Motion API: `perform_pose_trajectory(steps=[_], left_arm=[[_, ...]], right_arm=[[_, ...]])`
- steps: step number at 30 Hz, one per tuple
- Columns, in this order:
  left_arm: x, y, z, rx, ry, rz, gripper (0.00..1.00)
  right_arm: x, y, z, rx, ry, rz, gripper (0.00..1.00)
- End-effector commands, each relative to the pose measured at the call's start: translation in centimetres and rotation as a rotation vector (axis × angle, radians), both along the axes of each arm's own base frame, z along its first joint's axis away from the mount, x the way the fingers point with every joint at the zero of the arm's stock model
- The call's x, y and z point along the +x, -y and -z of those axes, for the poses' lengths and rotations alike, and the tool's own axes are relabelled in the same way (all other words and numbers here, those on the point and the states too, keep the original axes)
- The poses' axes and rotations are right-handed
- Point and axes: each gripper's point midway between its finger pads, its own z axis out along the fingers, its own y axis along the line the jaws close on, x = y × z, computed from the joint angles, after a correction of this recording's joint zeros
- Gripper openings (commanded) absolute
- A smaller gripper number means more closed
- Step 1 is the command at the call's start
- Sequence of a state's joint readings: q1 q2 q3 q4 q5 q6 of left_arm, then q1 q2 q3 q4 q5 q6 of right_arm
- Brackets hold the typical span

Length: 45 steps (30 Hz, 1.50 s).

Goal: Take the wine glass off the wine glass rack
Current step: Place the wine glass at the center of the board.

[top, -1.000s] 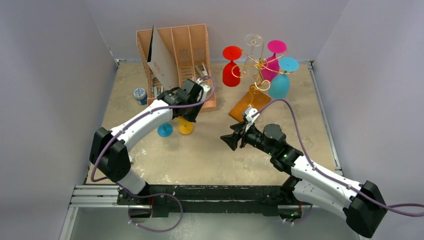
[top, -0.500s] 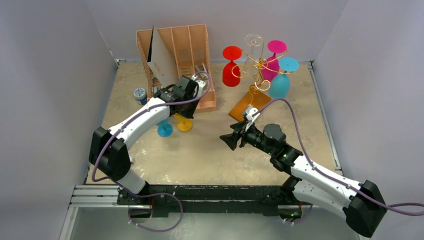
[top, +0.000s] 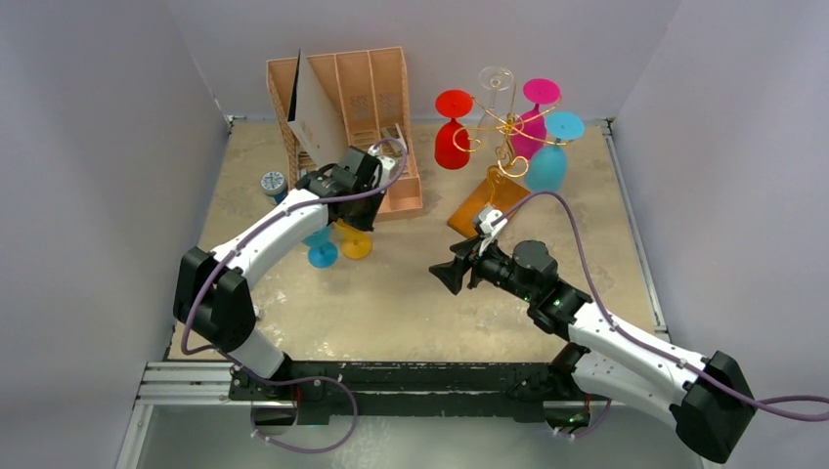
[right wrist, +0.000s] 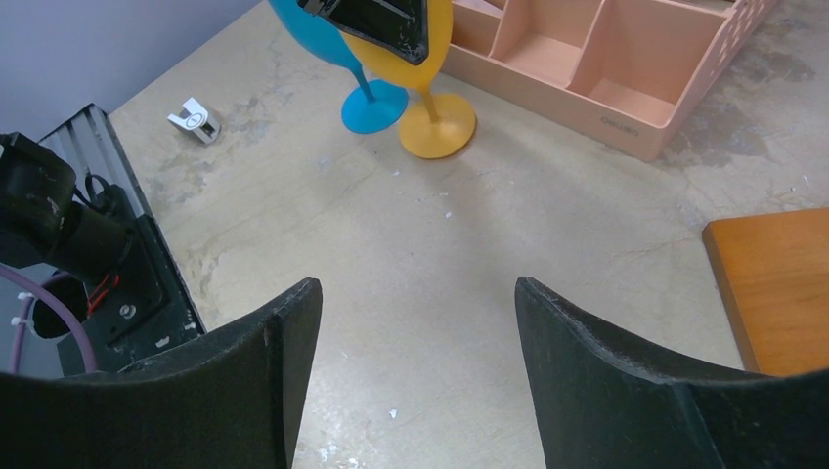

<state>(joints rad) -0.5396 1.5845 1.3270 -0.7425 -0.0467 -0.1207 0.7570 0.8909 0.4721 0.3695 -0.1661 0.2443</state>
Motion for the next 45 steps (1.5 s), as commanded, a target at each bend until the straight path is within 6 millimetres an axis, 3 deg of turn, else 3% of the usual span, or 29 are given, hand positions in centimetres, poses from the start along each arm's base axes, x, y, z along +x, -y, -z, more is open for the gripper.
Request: perform_pose_trajectory(steps=[1, 6, 11, 23, 30, 38, 45], left_arm=[[-0.1, 1.0, 0.1, -0.059, -0.023, 0.015, 0.0], [-0.1, 1.3, -0.1, -0.074, -0.023, 0.023, 0.0], [0.3, -0.4, 0.6, 0.001, -0.043, -0.053, 0.0], [0.3, 0.0, 1.0, -0.011, -0.059, -0.04, 0.0], [0.5, -0.6, 0.2, -0.002, -0.018, -0.061, 0.0], [0.4, 0.0, 0.0, -0.031, -0.02, -0.04, 0.04], [0.2, 0.2, -0.2, -0.05, -0.016, -0.033, 0.18]], right_arm=[[0.6, -0.1, -2.3, 0.038, 0.031, 0.023, 0.75], [0.6, 0.3, -2.3, 0.033, 0.04, 0.034, 0.76], [0.7, 0.6, -2.4, 0.027, 0.041, 0.05, 0.77], [0.8, 0.8, -2.3, 0.019, 0.039, 0.062, 0.78], [0.8, 1.0, -2.3, 0.015, 0.042, 0.065, 0.78], [0.2, 1.2, -4.0, 0.055, 0.072, 0.057, 0.79], [-0.4, 2.2, -4.8, 0.062, 0.095, 0.068, 0.88]])
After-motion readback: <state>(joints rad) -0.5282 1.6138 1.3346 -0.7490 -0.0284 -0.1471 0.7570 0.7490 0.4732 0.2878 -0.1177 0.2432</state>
